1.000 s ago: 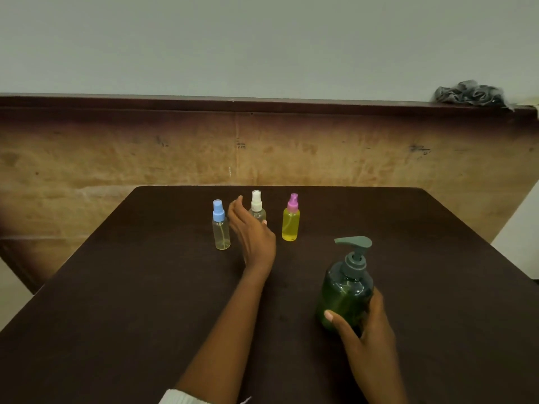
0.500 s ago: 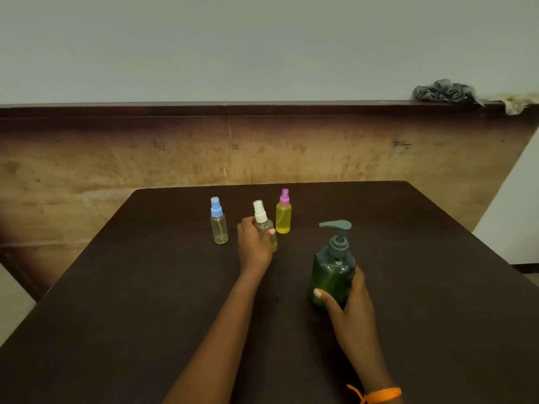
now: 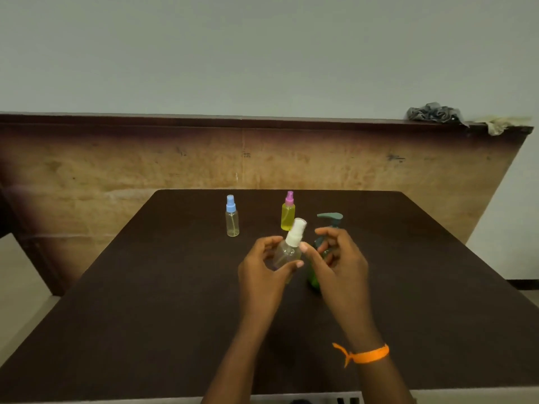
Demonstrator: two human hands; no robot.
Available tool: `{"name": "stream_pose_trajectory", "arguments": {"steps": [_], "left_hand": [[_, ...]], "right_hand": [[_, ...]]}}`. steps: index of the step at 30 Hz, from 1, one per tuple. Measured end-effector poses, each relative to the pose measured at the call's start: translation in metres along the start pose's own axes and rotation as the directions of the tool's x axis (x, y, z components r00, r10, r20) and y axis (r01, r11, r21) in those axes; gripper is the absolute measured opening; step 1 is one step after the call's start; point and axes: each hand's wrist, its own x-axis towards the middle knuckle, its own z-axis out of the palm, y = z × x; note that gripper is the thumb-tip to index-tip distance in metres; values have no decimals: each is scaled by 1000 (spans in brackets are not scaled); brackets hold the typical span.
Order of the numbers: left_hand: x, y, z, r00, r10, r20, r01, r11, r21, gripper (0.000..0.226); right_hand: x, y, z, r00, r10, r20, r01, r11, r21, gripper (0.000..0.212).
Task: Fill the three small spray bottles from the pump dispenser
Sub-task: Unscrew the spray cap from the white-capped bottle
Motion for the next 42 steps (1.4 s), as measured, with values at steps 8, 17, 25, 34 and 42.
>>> {"name": "stream_pose_trajectory", "arguments": {"steps": [8, 17, 25, 34, 42], "left_hand": [[-25, 20, -17, 967, 254, -10, -246, 947, 207, 33], [-20, 35, -43, 953, 43, 300, 9, 985, -171, 28], [-16, 33, -54, 944, 160, 288, -141, 986, -87, 42], [-14, 33, -57, 948, 140, 287, -102, 984, -145, 38], [-11, 18, -62, 751, -108, 652, 411, 849, -332, 30]], "right_hand": [[1, -16, -1, 992, 14, 124, -30, 992, 126, 24], [18, -15, -17, 856, -97, 507, -141, 901, 410, 26], [43, -31, -39, 699, -94, 709, -32, 986, 162, 25], [49, -30, -43, 658, -213, 723, 59, 971, 232, 20], [53, -31, -47, 562, -245, 790, 107, 969, 224, 23]]}}
